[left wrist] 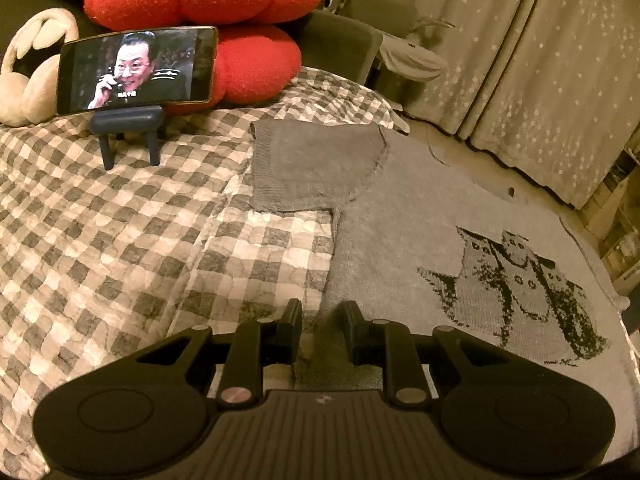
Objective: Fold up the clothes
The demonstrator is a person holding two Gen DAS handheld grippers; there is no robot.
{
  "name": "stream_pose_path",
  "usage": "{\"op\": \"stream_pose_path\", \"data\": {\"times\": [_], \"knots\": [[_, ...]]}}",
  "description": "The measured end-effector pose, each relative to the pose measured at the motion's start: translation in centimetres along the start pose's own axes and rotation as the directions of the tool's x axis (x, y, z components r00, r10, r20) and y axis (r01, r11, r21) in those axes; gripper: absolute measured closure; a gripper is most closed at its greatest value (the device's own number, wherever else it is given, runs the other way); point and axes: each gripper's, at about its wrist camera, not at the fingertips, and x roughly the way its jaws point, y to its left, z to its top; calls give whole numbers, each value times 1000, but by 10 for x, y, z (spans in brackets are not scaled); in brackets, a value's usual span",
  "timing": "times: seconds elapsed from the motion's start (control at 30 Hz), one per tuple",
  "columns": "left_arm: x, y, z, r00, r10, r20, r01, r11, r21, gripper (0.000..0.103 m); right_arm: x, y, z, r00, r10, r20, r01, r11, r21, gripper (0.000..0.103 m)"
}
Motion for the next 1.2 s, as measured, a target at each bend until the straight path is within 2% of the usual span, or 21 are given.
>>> {"op": "stream_pose_path", "data": {"times": [0.13,0.3,0.43,0.77,0.83,1.0,1.2], "knots": [[-2,0,1,1000,5,16,-5,1000,0,83,-12,28,-1,989,134,60,-128,988,-90,46],[2,-2,-1,1000,14,4,-14,1000,13,83,-4,72,-15,967,256,-6,-251,946,-203,46],[3,-1,-1,1000,17,-1,-17,1000,16,83,3,108,-27,937,342,-70,-347,894,-284,47],[2,-1,-1,1000,16,-5,-16,1000,16,83,-5,132,-32,881,460,-112,-472,832,-291,50],[3,-2,-2,1000,12,-11,-12,1000,24,83,-7,137,-32,868,482,-120,-495,819,-291,57],[4,-2,-2,1000,13,-14,-13,999,30,83,-11,149,-35,832,537,-139,-552,782,-290,65],[4,-3,-2,1000,17,-16,-16,999,36,83,-17,156,-41,820,547,-167,-570,753,-329,69]]}}
